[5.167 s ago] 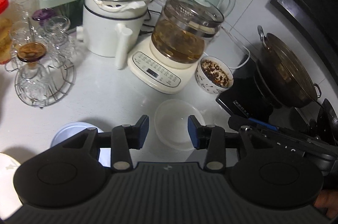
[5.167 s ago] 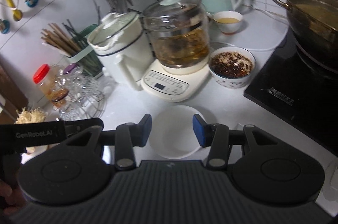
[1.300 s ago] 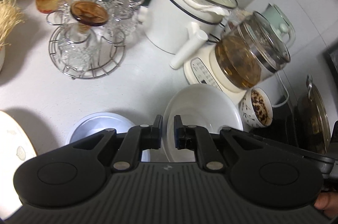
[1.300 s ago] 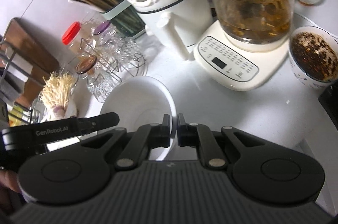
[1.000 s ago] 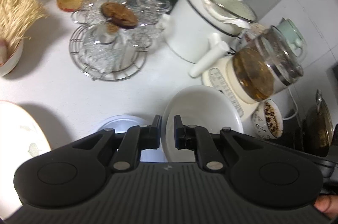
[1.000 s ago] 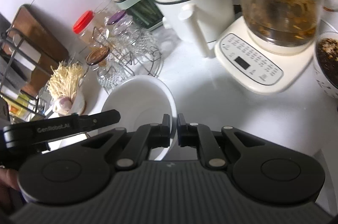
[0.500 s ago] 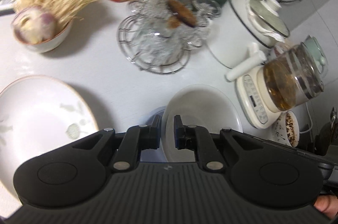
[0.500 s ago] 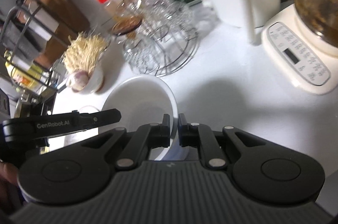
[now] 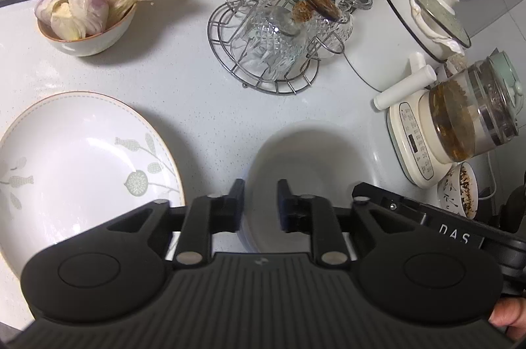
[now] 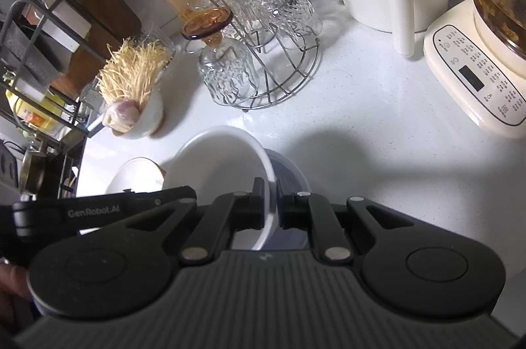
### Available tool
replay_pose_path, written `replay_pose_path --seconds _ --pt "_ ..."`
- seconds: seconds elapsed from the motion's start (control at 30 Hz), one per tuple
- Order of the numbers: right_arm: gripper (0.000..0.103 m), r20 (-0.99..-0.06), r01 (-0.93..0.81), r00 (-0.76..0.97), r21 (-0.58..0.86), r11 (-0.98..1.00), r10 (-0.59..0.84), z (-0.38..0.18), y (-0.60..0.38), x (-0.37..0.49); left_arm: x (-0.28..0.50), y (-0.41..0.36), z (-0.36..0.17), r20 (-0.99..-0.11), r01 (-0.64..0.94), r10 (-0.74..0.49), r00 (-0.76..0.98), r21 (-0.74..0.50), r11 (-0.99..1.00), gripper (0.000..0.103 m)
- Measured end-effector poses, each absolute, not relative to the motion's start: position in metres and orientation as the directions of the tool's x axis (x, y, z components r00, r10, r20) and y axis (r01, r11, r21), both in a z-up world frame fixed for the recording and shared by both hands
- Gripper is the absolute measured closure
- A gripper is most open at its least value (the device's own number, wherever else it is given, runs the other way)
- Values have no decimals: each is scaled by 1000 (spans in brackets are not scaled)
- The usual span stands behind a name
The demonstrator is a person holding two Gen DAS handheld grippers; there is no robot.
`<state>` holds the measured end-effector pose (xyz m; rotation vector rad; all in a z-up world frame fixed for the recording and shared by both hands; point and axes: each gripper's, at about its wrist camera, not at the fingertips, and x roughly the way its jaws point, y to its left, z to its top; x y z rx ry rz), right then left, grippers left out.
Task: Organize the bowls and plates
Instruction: 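Lift the white bowl with both grippers toward the light blue bowls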
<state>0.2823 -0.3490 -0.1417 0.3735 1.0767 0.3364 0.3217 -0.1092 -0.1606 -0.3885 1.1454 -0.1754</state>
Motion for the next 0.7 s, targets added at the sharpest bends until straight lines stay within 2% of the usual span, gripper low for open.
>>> replay_pose_path --seconds 0.07,0.13,0.2,0.23,0.7 --pt "91 -784 -85 442 447 890 436 -138 -348 282 320 -108 -155 -845 -55 -326 424 -383 922 64" --pt "87 -786 -84 448 437 896 425 -135 -347 281 318 -107 -149 -836 -52 -330 438 -390 919 63" --pt "70 -785 -81 456 432 898 419 -131 -347 280 317 -106 -143 -831 -52 -330 448 -392 918 63" --pt "68 -780 -80 460 439 895 424 -129 -349 279 316 -106 -141 -829 -53 -329 452 -394 918 63" --pt "67 -780 -27 468 456 890 414 -121 -364 284 318 -105 -134 -834 -32 -328 443 -381 924 62"
